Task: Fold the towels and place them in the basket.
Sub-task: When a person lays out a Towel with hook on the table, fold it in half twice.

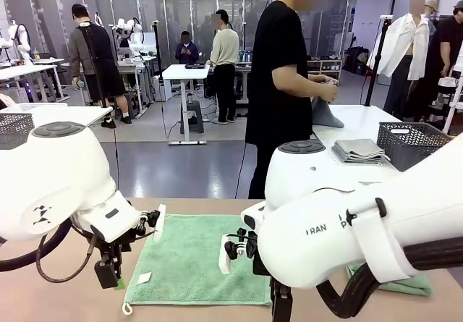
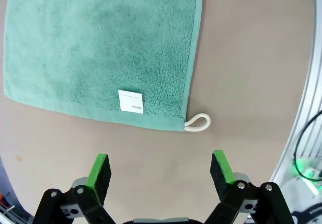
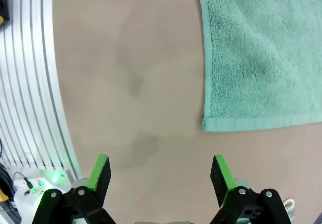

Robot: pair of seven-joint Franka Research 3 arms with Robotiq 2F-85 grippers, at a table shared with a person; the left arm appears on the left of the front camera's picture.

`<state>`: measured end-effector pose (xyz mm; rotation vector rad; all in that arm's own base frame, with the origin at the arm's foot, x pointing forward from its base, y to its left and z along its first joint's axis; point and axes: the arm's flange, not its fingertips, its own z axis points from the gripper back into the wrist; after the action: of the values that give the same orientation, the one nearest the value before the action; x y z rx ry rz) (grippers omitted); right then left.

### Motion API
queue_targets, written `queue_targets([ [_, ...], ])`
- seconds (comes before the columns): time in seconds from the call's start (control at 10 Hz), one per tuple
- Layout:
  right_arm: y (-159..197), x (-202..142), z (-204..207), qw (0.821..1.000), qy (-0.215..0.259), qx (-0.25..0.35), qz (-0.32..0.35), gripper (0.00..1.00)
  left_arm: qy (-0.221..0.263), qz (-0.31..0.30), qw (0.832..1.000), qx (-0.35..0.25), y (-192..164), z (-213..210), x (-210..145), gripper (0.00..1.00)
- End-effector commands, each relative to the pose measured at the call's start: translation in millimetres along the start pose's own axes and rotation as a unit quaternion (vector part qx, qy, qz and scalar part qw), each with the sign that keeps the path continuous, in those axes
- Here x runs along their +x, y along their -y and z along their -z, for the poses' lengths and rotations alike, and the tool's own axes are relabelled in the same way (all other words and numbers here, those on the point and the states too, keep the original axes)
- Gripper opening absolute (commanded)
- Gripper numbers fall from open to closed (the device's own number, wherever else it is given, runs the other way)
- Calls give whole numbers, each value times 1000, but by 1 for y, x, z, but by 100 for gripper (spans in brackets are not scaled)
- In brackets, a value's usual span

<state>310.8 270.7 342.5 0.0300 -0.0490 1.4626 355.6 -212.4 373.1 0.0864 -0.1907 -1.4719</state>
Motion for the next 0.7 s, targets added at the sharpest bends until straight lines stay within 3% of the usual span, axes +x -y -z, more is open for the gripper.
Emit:
queue_targets([
  [0.0,16,2,11,1000,-1,-10,-27,100,-4,17,1000,10,27,25,-21,100],
  [0.6,39,6,27,999,-11,-10,-40,100,6,20,999,-24,29,46,-16,100],
])
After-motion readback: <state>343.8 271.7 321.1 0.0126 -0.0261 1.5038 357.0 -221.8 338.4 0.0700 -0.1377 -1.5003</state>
